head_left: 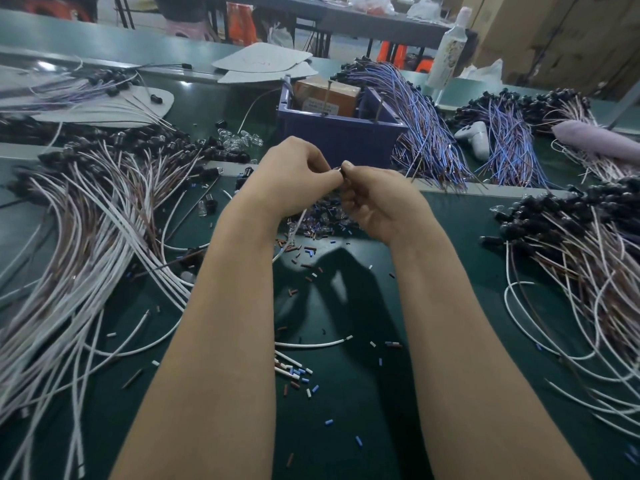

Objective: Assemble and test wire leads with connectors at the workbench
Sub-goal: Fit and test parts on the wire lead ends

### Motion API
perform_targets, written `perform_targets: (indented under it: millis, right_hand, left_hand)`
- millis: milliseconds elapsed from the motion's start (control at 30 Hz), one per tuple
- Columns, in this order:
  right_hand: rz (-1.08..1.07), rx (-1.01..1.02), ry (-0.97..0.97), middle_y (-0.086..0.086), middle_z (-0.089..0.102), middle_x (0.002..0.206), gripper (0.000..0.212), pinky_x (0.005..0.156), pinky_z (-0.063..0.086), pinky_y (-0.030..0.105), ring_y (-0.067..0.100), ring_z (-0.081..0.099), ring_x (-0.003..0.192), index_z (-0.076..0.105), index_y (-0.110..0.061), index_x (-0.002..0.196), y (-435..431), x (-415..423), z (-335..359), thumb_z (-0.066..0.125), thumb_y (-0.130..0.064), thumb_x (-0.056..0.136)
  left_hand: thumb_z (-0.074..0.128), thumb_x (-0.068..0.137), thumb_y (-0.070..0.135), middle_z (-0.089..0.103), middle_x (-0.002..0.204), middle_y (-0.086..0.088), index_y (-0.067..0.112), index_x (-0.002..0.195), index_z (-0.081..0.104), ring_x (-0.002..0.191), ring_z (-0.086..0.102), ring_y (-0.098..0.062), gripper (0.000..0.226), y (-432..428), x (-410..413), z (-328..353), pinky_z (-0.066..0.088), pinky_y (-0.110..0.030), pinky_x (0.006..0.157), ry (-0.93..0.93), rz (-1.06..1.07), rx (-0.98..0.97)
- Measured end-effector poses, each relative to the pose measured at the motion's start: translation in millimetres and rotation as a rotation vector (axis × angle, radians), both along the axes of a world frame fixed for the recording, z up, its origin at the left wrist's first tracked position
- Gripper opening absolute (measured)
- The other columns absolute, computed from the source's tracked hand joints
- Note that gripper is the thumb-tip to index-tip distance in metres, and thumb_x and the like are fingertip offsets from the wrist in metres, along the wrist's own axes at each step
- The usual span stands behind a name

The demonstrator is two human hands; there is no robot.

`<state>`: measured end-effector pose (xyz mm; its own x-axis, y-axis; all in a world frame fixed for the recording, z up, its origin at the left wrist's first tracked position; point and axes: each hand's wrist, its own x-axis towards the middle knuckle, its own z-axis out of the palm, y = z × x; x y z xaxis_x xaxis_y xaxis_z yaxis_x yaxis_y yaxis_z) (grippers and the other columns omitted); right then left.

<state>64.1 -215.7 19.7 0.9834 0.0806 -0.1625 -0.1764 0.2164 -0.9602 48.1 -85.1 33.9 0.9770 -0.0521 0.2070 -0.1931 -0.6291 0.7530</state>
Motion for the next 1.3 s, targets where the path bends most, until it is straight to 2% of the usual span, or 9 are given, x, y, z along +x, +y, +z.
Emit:
perform_targets:
  millis: [167, 367, 533, 633, 800, 933, 1067, 1200, 1300]
  right_hand:
    - [-0.017, -0.067, 0.018, 0.004, 0.044, 0.061, 0.029, 0.045, 0.030, 0.017, 0.011, 0.034, 0.053, 0.055, -0.007, 0.068, 6, 0, -7, 0.051, -0.008, 0.096]
    - [-0.273, -0.170, -0.035, 0.000, 0.047, 0.060, 0.027, 0.046, 0.031, 0.017, 0.008, 0.037, 0.050, 0.056, -0.008, 0.070, -29, 7, -8, 0.051, -0.012, 0.096]
    - [0.078, -0.966, -0.103, 0.011, 0.063, 0.076, 0.021, 0.062, 0.044, 0.032, 0.020, 0.050, 0.067, 0.069, -0.002, 0.084, -6, 1, -11, 0.053, -0.016, 0.086]
    - [0.176, -1.206, -0.122, 0.006, 0.064, 0.097, 0.017, 0.072, 0.044, 0.030, 0.021, 0.057, 0.087, 0.068, -0.013, 0.100, -4, -3, -11, 0.057, -0.019, 0.088]
    - [0.264, -1.157, -0.420, -0.014, 0.051, 0.076, 0.021, 0.060, 0.037, 0.018, 0.004, 0.048, 0.067, 0.068, -0.024, 0.107, 21, -13, -5, 0.066, -0.024, 0.086]
    - [0.504, -1.290, -0.549, -0.005, 0.046, 0.093, 0.026, 0.080, 0.042, 0.026, 0.014, 0.048, 0.083, 0.067, -0.024, 0.112, 53, -22, -19, 0.066, -0.033, 0.087]
    - [0.433, -1.230, -0.555, 0.001, 0.058, 0.093, 0.005, 0.079, 0.047, 0.031, 0.020, 0.055, 0.086, 0.062, -0.018, 0.092, 53, -22, -24, 0.061, -0.023, 0.092]
    - [0.396, -1.202, -0.499, -0.002, 0.059, 0.087, 0.012, 0.073, 0.043, 0.028, 0.017, 0.055, 0.083, 0.063, -0.016, 0.093, 34, -19, -13, 0.062, -0.027, 0.091]
    - [0.521, -1.318, -0.491, 0.000, 0.063, 0.092, 0.017, 0.079, 0.048, 0.029, 0.019, 0.058, 0.089, 0.067, -0.015, 0.096, 39, -22, -13, 0.068, -0.030, 0.086]
  left_hand:
    - [0.061, 0.085, 0.028, 0.071, 0.080, -0.004, 0.011, 0.084, 0.071, 0.076, 0.062, -0.018, 0.019, 2, -1, -2, 0.050, -0.032, 0.072, 0.077, -0.001, 0.031]
    - [0.062, 0.088, 0.025, 0.071, 0.076, 0.000, 0.012, 0.081, 0.072, 0.064, 0.057, -0.010, 0.017, 13, -6, -2, 0.046, -0.023, 0.063, 0.077, 0.063, -0.052]
    - [0.058, 0.092, 0.024, 0.067, 0.078, 0.005, 0.016, 0.094, 0.066, 0.064, 0.053, 0.004, 0.011, 14, -12, 16, 0.042, -0.011, 0.062, -0.068, 0.162, -0.194]
    - [0.054, 0.093, 0.026, 0.067, 0.075, 0.010, 0.020, 0.091, 0.065, 0.063, 0.053, 0.003, 0.013, 24, -19, 29, 0.042, -0.015, 0.063, -0.134, 0.192, -0.221]
    - [0.053, 0.094, 0.028, 0.064, 0.066, 0.011, 0.023, 0.083, 0.063, 0.056, 0.051, 0.004, 0.016, 34, -24, 40, 0.040, -0.015, 0.053, -0.179, 0.293, -0.262]
    - [0.053, 0.093, 0.026, 0.064, 0.067, 0.009, 0.021, 0.077, 0.063, 0.058, 0.051, -0.002, 0.019, 34, -23, 37, 0.041, -0.017, 0.056, -0.159, 0.292, -0.237]
    - [0.057, 0.092, 0.024, 0.067, 0.072, 0.008, 0.021, 0.079, 0.063, 0.058, 0.054, -0.002, 0.015, 33, -22, 34, 0.043, -0.019, 0.056, -0.112, 0.233, -0.209]
    - [0.058, 0.093, 0.013, 0.069, 0.082, -0.004, 0.011, 0.102, 0.059, 0.057, 0.061, -0.002, 0.010, 27, -20, 29, 0.054, -0.020, 0.060, 0.002, 0.162, -0.279]
    - [0.057, 0.092, 0.007, 0.070, 0.091, -0.014, 0.010, 0.097, 0.057, 0.065, 0.065, -0.010, 0.006, 23, -19, 28, 0.056, -0.022, 0.065, 0.054, 0.112, -0.301]
